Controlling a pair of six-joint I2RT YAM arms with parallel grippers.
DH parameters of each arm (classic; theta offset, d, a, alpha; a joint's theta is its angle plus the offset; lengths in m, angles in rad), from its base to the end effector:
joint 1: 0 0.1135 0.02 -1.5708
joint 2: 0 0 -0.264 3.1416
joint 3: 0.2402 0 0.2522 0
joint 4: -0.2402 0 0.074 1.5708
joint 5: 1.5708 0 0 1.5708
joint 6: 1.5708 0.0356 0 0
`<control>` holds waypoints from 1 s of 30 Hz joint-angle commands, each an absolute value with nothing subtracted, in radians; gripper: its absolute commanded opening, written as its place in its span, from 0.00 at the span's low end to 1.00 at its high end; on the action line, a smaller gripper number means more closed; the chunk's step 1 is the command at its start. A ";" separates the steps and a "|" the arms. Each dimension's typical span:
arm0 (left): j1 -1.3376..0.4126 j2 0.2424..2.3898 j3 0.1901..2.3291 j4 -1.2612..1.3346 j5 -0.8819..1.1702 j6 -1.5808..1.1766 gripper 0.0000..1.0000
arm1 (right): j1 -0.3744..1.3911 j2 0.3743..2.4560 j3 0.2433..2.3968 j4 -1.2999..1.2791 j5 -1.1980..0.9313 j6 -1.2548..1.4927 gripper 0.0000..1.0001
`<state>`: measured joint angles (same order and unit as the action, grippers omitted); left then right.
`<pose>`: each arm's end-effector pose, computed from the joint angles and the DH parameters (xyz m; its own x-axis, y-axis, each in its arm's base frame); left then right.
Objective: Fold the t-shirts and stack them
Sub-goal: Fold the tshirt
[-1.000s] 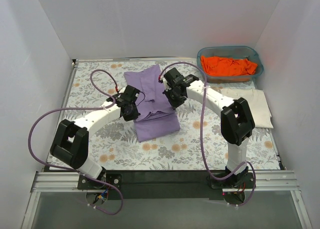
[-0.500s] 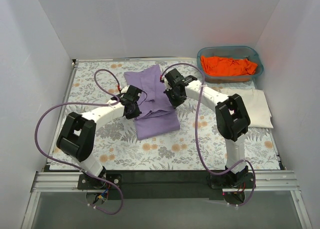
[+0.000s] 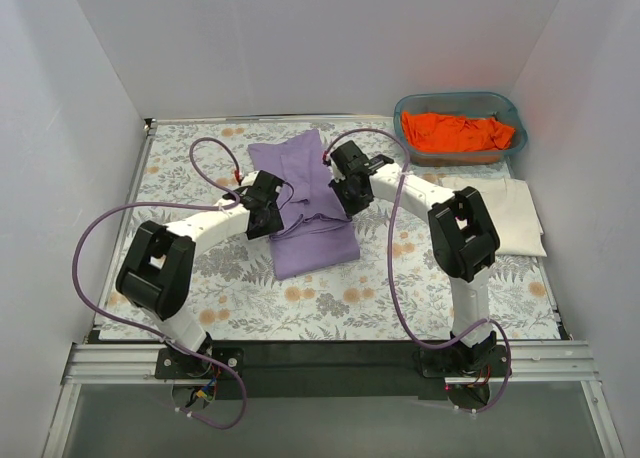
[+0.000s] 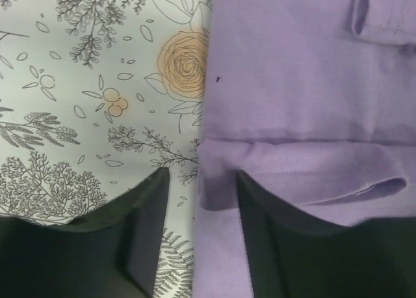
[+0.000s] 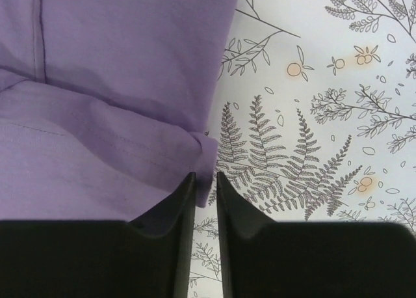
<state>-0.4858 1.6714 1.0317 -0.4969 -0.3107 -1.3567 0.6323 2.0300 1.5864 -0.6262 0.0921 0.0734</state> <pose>0.2918 -0.1418 0.1802 -0.4937 -0.7914 -0.3604 -0.7136 0.6056 -0.3522 0.3541 0.2554 0.2032 -0.7462 -0.4561 -0.4849 -0.4995 0.8651 -0.0452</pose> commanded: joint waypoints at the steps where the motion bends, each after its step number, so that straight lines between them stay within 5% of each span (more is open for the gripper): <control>1: -0.479 1.592 1.066 -0.515 -0.351 -1.345 0.46 | 0.623 1.953 1.566 -0.595 0.120 0.104 0.24; 2: -0.480 1.576 1.074 -0.521 -0.348 -1.351 0.56 | 0.626 1.938 1.562 -0.586 0.117 0.109 0.25; 5: -0.497 1.494 1.068 -0.544 -0.330 -1.362 0.67 | 0.641 1.878 1.545 -0.571 0.118 0.133 0.30; 9: -0.561 1.399 1.036 -0.587 -0.331 -1.434 0.68 | 0.673 1.801 1.506 -0.528 0.078 0.156 0.32; 11: -0.612 1.361 1.013 -0.595 -0.325 -1.460 0.65 | 0.698 1.789 1.480 -0.505 0.039 0.158 0.32; 16: -0.702 1.370 0.913 -0.546 -0.255 -1.551 0.24 | 0.742 1.805 1.434 -0.448 -0.054 0.202 0.31; 30: -0.735 1.491 0.805 -0.414 -0.241 -1.571 0.16 | 0.762 1.992 1.446 -0.339 -0.120 0.253 0.27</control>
<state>-0.7334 1.4910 0.8219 -0.4557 -0.2424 -1.5642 0.7654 1.9686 1.4082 -0.3866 -0.1162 0.2462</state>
